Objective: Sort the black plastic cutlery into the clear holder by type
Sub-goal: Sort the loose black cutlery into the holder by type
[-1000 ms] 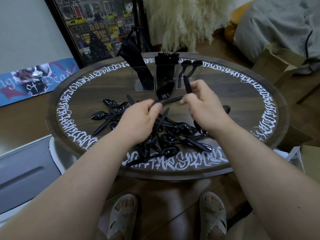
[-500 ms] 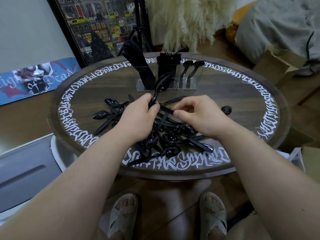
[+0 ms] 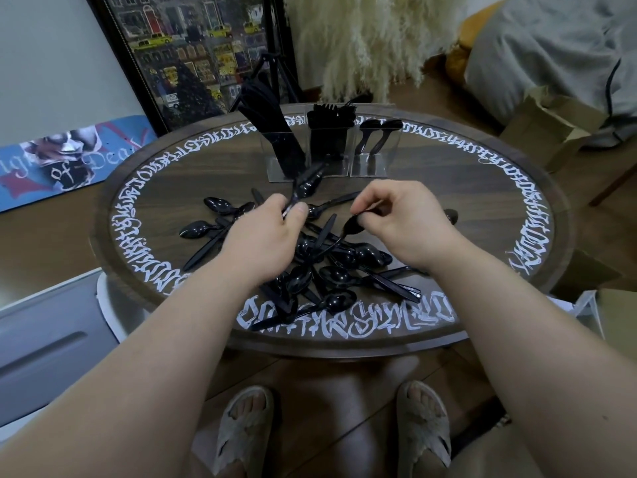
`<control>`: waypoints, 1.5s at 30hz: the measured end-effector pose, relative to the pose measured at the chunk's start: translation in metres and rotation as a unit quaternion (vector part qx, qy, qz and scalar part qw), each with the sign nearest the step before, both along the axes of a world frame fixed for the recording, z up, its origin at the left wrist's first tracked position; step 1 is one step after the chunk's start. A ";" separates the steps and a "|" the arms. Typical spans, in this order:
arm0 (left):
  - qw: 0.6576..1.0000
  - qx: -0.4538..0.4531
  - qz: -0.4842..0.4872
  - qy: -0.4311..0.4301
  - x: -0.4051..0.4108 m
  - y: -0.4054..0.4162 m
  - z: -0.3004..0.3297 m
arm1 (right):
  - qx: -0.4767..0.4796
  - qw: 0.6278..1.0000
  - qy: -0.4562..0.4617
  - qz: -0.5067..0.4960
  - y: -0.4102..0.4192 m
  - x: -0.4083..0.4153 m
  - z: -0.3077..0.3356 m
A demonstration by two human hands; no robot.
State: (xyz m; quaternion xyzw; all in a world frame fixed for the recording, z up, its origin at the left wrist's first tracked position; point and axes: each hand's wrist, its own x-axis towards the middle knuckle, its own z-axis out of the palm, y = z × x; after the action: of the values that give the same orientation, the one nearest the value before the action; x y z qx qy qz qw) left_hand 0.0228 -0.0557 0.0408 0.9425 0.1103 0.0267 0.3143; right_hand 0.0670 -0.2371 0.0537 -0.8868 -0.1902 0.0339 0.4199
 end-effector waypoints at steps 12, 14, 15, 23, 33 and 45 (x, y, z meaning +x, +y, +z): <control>0.970 -0.206 -0.101 0.080 -0.005 -0.013 0.004 | 0.104 0.991 -0.068 -0.057 0.002 0.001 -0.005; 0.967 -0.216 -0.109 0.084 -0.005 -0.012 0.004 | 0.084 0.990 -0.102 -0.048 0.002 0.002 -0.007; 0.965 -0.221 -0.110 0.088 -0.005 -0.012 0.005 | 0.078 0.989 -0.117 -0.049 0.002 0.002 -0.007; 0.981 -0.178 -0.068 0.043 -0.003 -0.010 0.001 | 0.083 0.990 -0.100 -0.052 0.001 0.002 -0.002; 0.984 -0.057 -0.169 0.015 -0.012 -0.013 0.008 | 0.099 0.984 -0.094 -0.110 0.004 0.000 -0.004; 0.985 -0.043 -0.169 0.001 -0.011 -0.011 0.003 | 0.045 0.997 -0.056 -0.002 0.005 -0.002 -0.009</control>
State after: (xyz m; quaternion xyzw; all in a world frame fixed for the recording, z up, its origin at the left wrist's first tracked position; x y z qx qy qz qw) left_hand 0.0121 -0.0670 0.0442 0.9334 -0.0492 -0.0329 0.3539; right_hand 0.0651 -0.2319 0.0449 -0.8680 -0.2132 -0.0245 0.4478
